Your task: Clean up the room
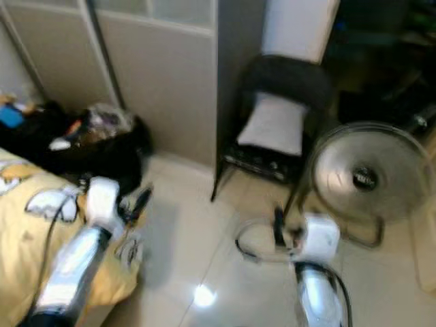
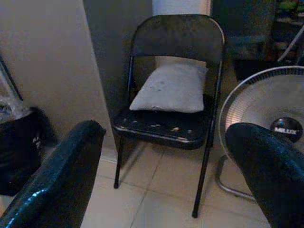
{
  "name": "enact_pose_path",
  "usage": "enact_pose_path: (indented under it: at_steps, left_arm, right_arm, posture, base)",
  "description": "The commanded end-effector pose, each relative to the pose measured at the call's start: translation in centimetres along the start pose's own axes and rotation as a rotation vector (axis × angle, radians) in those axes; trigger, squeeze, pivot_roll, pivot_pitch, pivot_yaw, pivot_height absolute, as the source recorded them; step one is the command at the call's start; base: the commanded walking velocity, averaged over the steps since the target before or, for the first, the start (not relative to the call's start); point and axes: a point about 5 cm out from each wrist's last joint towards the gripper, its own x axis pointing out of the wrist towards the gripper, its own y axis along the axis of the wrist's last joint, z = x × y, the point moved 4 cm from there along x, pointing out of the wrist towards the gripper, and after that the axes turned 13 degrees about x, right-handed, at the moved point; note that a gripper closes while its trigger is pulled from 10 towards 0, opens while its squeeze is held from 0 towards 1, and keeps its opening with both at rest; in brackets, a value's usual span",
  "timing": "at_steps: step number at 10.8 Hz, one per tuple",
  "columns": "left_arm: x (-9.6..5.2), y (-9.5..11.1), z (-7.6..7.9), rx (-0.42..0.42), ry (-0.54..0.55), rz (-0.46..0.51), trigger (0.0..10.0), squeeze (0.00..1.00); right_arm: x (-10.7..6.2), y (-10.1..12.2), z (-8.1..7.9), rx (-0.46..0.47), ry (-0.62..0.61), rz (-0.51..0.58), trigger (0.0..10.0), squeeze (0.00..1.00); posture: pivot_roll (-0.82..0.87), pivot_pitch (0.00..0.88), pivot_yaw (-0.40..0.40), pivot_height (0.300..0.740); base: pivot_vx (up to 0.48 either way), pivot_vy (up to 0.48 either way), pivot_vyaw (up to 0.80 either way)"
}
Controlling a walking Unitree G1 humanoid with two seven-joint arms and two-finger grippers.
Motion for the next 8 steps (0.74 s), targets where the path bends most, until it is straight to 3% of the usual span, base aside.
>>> enact_pose_path:
  at_steps: [1, 3, 4, 5, 8]
  left_arm:
    - [-0.2, 0.6, -0.9, 0.014, 0.01, 0.015, 10.0, 0.0]
    - [-0.4, 2.3, -2.9, -0.066, 0.185, 0.084, 10.0, 0.0]
    - [-0.5, 1.2, -3.1, -0.151, 0.26, 0.017, 10.0, 0.0]
    - [-0.5, 0.7, -3.5, -0.183, 0.301, -0.016, 10.0, 0.0]
    - [0.0, 1.6, -2.4, -0.172, 0.227, 0.012, 10.0, 0.0]
  right_arm:
    - [0.0, 0.0, -1.6, -0.005, 0.052, 0.011, 10.0, 0.0]
    - [-0.2, 0.3, -0.7, 0.001, 0.011, 0.032, 10.0, 0.0]
    - [0.1, 0.6, -0.1, 0.007, -0.016, 0.043, 10.0, 0.0]
    - [0.2, 0.6, 0.0, 0.011, -0.025, 0.043, 10.0, 0.0]
    - [0.2, 0.3, -0.1, -0.007, -0.035, 0.029, 10.0, 0.0]
  posture:
    - [-0.08, 0.0, 0.032, 0.736]
    - [-0.1, 0.0, 0.024, 0.736]
    - [-0.1, 0.0, 0.021, 0.736]
    - [-0.1, 0.0, 0.019, 0.736]
    - [-0.1, 0.0, 0.017, 0.736]
  base:
    - [0.0, 0.0, 0.0]
    - [0.0, 0.0, 0.0]
    - [0.0, 0.0, 0.0]
    - [0.0, 0.0, 0.0]
    - [0.0, 0.0, 0.0]
